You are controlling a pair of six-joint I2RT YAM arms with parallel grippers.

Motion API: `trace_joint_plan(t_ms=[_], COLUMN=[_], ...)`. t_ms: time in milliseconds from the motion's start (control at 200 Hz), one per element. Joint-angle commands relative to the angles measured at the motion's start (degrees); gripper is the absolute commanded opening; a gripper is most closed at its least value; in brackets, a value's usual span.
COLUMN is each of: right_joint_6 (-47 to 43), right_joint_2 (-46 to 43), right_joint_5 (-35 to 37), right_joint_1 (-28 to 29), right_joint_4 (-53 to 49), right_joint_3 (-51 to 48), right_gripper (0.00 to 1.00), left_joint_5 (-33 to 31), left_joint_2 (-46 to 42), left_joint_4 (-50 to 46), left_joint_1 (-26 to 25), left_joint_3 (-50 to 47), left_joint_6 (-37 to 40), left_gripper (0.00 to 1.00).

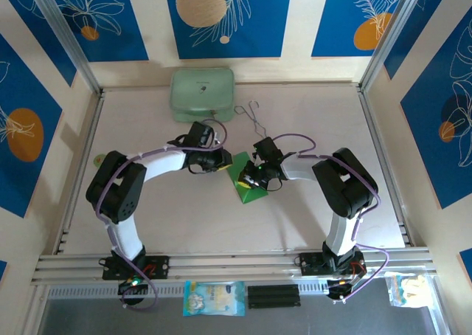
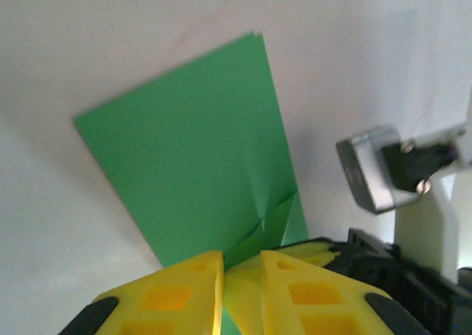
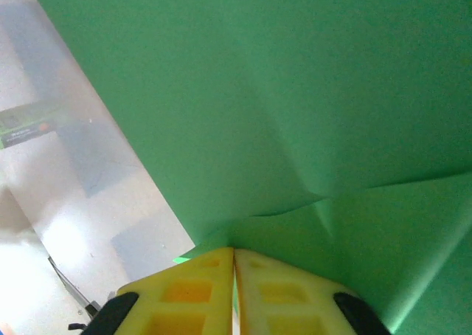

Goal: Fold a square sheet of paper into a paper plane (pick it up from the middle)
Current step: Fold the triangle a second time at the center of the table.

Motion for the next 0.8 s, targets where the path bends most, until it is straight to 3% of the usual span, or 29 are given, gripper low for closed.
trace_joint_plan(t_ms=[0,305,795], right_joint_6=[-0.21,-0.06,0.3], right_joint_2=[2.16,2.44,2.32], right_joint_5=[3.03,3.3,3.04], right_joint_1=[0.54,0.67,0.65], right_joint_4=[-5.8,-6.29,-6.2], right_joint_3=[-1.27,-1.14,-1.08], right_gripper=[0.07,0.0,0.0], left_joint_5=[-1.63,-2.12,-2.03], left_joint_2=[-0.87,1.84,5.15], left_joint_4=[-2.2,-2.08,-3.27], left_joint_1=[-2.46,-5.56,-6.47], left_joint_3=[-0.82,-0.89,-0.4], left_joint_6=[-0.36,-2.45,-2.38], left_gripper=[0.16,0.0,0.0])
